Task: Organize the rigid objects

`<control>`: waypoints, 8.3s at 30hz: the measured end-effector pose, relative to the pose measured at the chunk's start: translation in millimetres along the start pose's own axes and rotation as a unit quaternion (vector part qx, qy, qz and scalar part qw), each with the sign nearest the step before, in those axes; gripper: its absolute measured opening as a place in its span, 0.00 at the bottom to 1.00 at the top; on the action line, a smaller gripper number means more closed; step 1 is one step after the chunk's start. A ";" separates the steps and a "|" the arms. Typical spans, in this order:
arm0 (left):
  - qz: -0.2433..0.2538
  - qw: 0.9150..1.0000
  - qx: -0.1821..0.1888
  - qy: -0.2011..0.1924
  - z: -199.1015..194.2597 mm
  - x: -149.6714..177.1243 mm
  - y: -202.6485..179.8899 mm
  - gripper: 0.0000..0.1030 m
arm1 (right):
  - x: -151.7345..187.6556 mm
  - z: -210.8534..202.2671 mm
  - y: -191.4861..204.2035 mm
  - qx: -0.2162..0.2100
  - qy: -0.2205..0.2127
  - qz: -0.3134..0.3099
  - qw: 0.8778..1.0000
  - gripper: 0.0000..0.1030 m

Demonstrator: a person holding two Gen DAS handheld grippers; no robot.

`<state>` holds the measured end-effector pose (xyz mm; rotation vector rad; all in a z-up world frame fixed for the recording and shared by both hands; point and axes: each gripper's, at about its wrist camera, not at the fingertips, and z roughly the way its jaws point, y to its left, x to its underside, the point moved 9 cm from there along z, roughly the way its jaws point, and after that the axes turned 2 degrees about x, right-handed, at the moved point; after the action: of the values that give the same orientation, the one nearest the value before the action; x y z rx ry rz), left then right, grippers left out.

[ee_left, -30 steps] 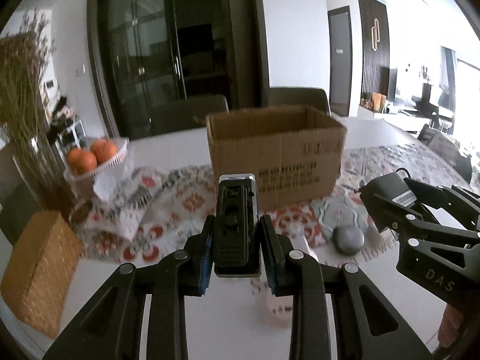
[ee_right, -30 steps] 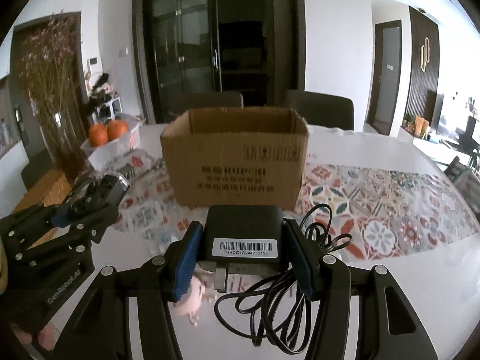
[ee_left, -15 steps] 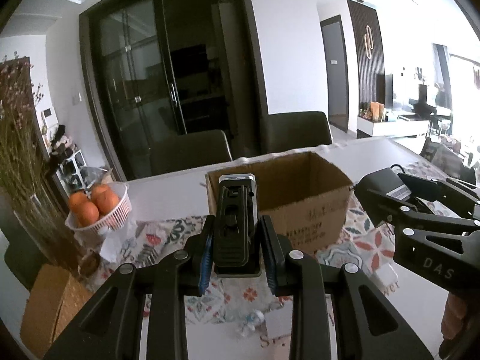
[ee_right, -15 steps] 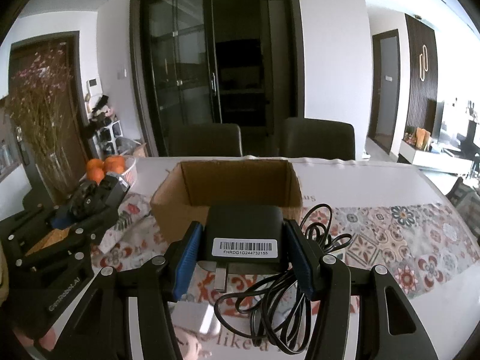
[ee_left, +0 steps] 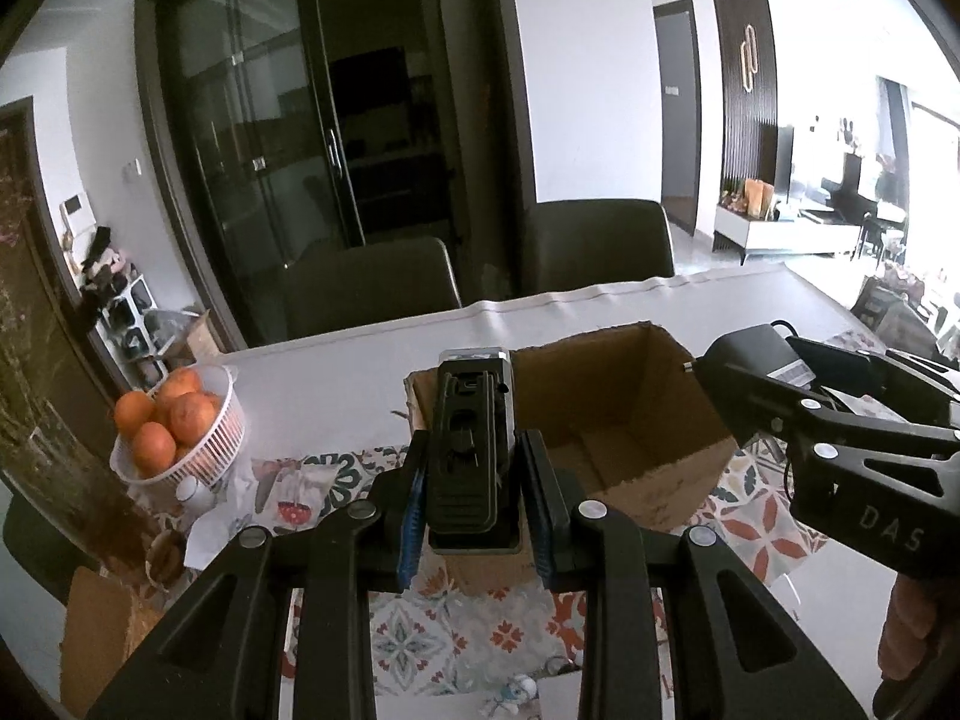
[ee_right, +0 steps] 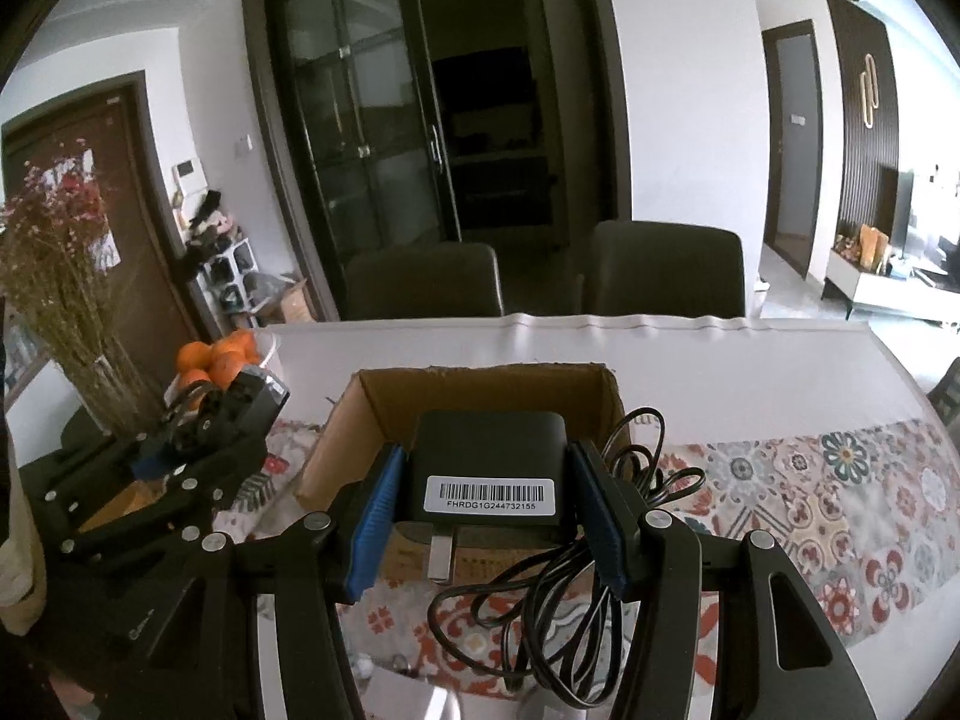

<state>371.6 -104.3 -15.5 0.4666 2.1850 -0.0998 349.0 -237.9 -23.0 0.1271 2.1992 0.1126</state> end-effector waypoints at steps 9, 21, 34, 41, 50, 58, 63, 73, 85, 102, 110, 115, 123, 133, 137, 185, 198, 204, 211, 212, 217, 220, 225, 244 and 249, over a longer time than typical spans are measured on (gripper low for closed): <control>-0.014 0.999 0.012 0.048 37.0 -14.2 -1.3 0.28 | -15.8 33.2 -9.2 -0.016 0.044 0.006 0.999 0.55; -0.040 0.993 0.021 0.113 85.7 -16.6 3.6 0.28 | -30.3 81.8 -19.1 -0.025 0.097 0.032 0.994 0.55; -0.053 0.990 0.027 0.126 98.5 -14.6 3.3 0.42 | -22.2 102.3 -22.2 -0.035 0.124 0.038 0.991 0.58; -0.054 0.993 0.009 0.100 76.2 -16.5 5.7 0.47 | -23.3 85.2 -31.0 -0.005 0.101 0.037 0.994 0.58; -0.042 0.997 -0.019 0.068 37.5 -9.8 6.6 0.50 | -11.7 53.9 -39.2 0.033 0.080 0.024 0.996 0.58; -0.034 0.998 -0.020 0.051 4.2 2.9 -1.1 0.57 | 2.8 19.4 -34.8 0.034 0.068 0.019 0.997 0.58; -0.029 0.998 -0.017 0.048 -14.6 19.1 -11.6 0.61 | 16.1 0.3 -35.7 0.034 0.061 0.015 0.997 0.58; -0.023 0.999 -0.004 0.049 -29.6 49.7 -38.9 0.62 | 49.1 -26.4 -47.0 0.052 0.054 0.004 0.997 0.60; 0.011 0.999 0.012 0.029 -37.2 81.1 -84.8 0.63 | 97.3 -47.3 -75.0 0.064 0.053 0.007 0.997 0.60; 0.044 0.998 0.027 0.032 -20.6 132.3 -130.0 0.63 | 166.1 -41.2 -105.1 0.075 0.089 -0.009 0.993 0.60; 0.061 0.996 0.042 0.044 -7.9 153.4 -141.6 0.63 | 193.6 -28.5 -109.5 0.071 0.118 -0.018 0.990 0.60; 0.073 0.995 0.045 0.047 0.0 161.7 -146.8 0.63 | 209.8 -18.2 -112.5 0.069 0.137 -0.021 0.988 0.60; 0.057 0.993 0.067 0.075 19.2 167.1 -154.7 0.63 | 226.8 -0.4 -118.4 0.058 0.160 -0.008 0.985 0.60; 0.045 0.990 0.087 0.103 41.8 170.0 -171.8 0.69 | 237.9 15.7 -124.1 0.031 0.173 0.004 0.984 0.60; 0.040 0.988 0.095 0.117 50.8 169.1 -176.8 0.71 | 237.7 19.4 -122.8 0.020 0.169 -0.001 0.985 0.60; -0.008 0.981 0.106 0.159 94.4 182.6 -182.9 0.55 | 232.2 39.1 -130.3 0.054 0.124 -0.018 0.991 0.46; 0.002 0.988 0.103 0.113 61.6 162.1 -172.2 0.18 | 218.1 11.3 -133.5 0.065 0.100 0.001 0.993 0.46; -0.002 0.986 0.114 0.118 66.3 161.1 -170.4 0.15 | 209.4 9.1 -128.7 0.069 0.092 -0.002 0.993 0.46; -0.017 0.979 0.132 0.156 80.8 182.0 -166.8 0.14 | 212.3 16.7 -121.3 0.061 0.100 0.008 0.993 0.46; -0.017 0.978 0.133 0.158 80.4 184.0 -167.3 0.14 | 213.4 17.1 -120.8 0.061 0.100 0.009 0.993 0.46; -0.013 0.977 0.146 0.153 71.0 187.8 -171.0 0.14 | 221.3 15.8 -120.1 0.049 0.105 0.023 0.993 0.46; -0.008 0.976 0.151 0.155 68.3 192.2 -174.5 0.19 | 224.9 11.9 -121.2 0.047 0.104 0.030 0.993 0.46; 0.002 0.976 0.159 0.150 62.9 195.5 -182.4 0.37 | 231.0 7.0 -124.2 0.048 0.106 0.037 0.993 0.46; 0.022 0.978 0.133 0.162 81.5 211.1 -187.0 0.52 | 253.3 10.6 -132.1 0.054 0.132 0.056 0.988 0.46; 0.020 0.977 0.129 0.168 87.1 214.5 -186.9 0.53 | 256.8 14.8 -133.3 0.054 0.139 0.059 0.987 0.46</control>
<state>251.7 -234.7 -254.6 0.7155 2.5047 -0.3049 203.3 -335.4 -253.6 0.3195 2.4777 0.0796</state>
